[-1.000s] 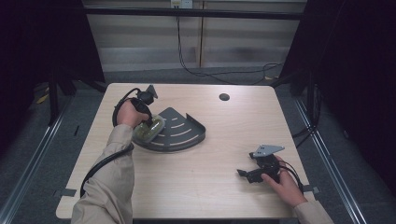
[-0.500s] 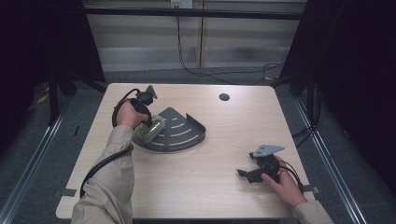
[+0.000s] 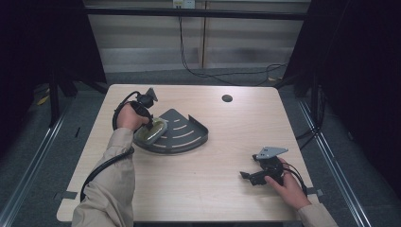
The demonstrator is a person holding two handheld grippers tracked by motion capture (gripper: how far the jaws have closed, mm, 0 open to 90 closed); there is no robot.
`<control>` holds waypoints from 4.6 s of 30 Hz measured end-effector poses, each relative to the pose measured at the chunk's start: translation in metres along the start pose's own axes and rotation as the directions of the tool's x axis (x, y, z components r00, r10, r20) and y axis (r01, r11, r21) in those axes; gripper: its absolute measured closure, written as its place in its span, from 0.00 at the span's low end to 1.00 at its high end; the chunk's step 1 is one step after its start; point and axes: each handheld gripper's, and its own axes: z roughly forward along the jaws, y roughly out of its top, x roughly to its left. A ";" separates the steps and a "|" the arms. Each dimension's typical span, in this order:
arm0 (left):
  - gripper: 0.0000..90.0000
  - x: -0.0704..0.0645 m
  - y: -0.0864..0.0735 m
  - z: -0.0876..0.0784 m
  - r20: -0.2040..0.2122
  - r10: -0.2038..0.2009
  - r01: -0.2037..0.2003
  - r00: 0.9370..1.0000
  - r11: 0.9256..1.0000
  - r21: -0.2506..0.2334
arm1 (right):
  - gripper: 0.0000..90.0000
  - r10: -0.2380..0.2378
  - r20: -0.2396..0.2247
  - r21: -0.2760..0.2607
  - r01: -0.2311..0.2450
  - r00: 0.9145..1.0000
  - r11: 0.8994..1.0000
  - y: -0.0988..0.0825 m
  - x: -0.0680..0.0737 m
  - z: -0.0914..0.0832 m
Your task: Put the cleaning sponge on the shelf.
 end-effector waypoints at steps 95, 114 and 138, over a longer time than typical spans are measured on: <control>0.27 -0.020 -0.088 -0.035 0.114 -0.054 0.065 0.992 0.993 -0.096 | 0.13 -0.001 -0.001 0.002 0.001 1.000 1.000 0.000 0.000 0.000; 0.26 -0.037 -0.118 -0.024 0.131 -0.003 0.021 0.991 0.990 -0.137 | 0.13 -0.001 -0.001 0.002 0.001 1.000 1.000 0.000 0.000 0.000; 0.26 -0.043 -0.156 0.021 0.117 -0.008 0.030 0.993 0.983 -0.183 | 0.13 -0.001 -0.001 0.002 0.001 1.000 1.000 0.000 0.000 0.000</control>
